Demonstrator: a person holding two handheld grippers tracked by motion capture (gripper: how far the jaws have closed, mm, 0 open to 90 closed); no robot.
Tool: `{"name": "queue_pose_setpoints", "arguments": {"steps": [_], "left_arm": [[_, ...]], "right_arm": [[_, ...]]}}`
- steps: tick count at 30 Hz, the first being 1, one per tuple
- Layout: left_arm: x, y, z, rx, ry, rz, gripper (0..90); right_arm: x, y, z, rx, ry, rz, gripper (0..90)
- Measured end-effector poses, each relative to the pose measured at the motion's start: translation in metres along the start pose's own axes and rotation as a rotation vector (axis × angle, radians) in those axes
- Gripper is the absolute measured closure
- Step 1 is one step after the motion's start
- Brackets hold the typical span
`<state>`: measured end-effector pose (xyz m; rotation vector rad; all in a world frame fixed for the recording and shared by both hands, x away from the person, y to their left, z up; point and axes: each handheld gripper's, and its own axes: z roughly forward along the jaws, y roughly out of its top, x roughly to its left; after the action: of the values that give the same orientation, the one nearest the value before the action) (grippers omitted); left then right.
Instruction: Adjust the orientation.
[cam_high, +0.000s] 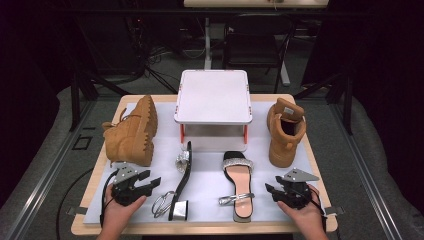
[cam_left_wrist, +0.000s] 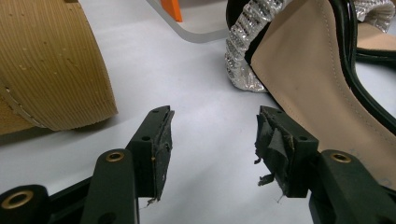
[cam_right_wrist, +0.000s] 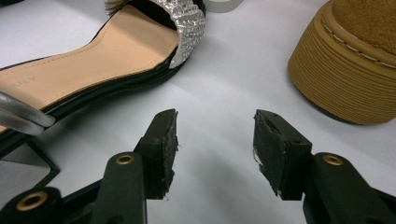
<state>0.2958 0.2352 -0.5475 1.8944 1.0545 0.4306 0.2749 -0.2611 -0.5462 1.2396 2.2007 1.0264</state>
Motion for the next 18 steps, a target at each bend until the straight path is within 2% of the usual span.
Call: {"name": "queue_pose_setpoints", "arguments": {"steps": [8, 12, 18], "left_arm": [[0.001, 0.0, -0.006, -0.02, -0.004, -0.004, 45.8], [-0.001, 0.003, -0.01, -0.026, 0.012, 0.002, 47.7], [-0.01, 0.006, -0.02, -0.042, -0.01, -0.003, 47.8]], "right_arm": [[-0.001, 0.001, -0.001, -0.006, -0.001, 0.006, 49.5], [0.001, 0.002, 0.0, -0.003, -0.008, -0.004, 49.4], [0.002, 0.002, -0.001, -0.011, -0.017, 0.001, 49.4]]}}
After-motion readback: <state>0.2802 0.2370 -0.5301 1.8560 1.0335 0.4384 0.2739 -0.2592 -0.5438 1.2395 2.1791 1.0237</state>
